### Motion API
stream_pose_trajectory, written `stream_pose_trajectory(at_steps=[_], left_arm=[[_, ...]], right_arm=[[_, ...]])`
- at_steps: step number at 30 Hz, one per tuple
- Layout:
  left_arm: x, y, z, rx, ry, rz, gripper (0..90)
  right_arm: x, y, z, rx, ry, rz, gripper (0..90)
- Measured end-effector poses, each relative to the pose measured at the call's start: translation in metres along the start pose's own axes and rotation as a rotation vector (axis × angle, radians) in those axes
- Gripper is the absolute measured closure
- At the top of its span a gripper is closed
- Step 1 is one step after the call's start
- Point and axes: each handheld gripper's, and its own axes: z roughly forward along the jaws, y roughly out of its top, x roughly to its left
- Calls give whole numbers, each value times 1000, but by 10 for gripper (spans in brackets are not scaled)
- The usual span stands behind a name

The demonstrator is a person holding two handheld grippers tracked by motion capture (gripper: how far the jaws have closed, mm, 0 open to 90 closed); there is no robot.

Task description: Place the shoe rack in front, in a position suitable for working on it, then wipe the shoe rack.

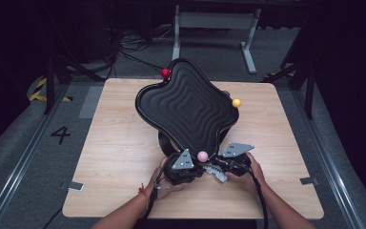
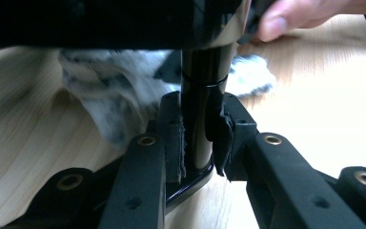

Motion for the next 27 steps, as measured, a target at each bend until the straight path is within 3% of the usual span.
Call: stream_pose_trajectory(at_steps=[9,19,22,27], left_arm=[[-5,5,11,-12,28,-5,742],[-8,13,25,-21,34,1,740],[-11,16,31,-24,44,9,738],[-13,18,34,-21,50,15,722]], right_arm=[[5,-2,-6,21,16,2,818],[4,-7,-16,51,-22,11,813],[0,-12,-21,47,-31,35,813],[-1,-17,-27,38,-46,34,814]])
